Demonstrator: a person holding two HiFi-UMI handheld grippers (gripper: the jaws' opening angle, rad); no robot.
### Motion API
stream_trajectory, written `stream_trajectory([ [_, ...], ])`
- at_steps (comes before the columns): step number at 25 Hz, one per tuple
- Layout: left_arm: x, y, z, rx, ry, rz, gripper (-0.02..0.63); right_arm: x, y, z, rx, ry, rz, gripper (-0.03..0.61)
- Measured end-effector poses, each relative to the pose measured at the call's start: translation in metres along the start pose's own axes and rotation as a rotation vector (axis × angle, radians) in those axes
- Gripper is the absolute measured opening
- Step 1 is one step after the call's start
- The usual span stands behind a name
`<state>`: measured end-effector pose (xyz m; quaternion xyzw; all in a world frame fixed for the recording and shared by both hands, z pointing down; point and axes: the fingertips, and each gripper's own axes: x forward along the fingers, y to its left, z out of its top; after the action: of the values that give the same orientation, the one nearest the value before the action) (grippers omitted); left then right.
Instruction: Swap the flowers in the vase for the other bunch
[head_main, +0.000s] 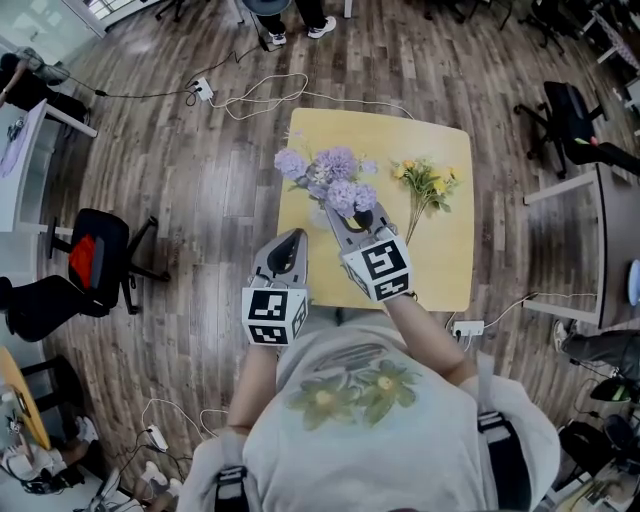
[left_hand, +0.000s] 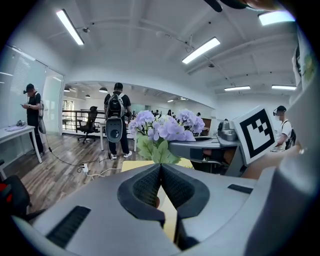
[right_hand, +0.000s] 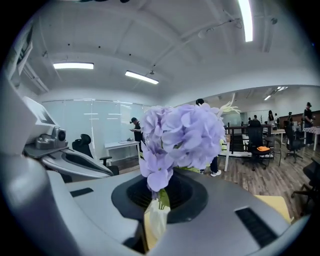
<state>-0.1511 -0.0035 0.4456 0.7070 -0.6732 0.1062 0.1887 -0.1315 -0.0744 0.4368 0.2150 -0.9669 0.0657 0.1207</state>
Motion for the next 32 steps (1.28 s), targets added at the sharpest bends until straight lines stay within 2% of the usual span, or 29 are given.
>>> stream_trajectory([
  [15, -0.002, -0.009, 0.008, -0.002, -0.031, -0.010, 0.017, -0.038, 0.009, 0.065, -0.139, -0.090, 0.046, 0.060],
  [32, 0.003, -0.017, 0.015, 0.010, -0.041, -0.015, 0.015, -0.077, -0.003, 0.125, -0.127, -0.210, 0.059, 0.058],
])
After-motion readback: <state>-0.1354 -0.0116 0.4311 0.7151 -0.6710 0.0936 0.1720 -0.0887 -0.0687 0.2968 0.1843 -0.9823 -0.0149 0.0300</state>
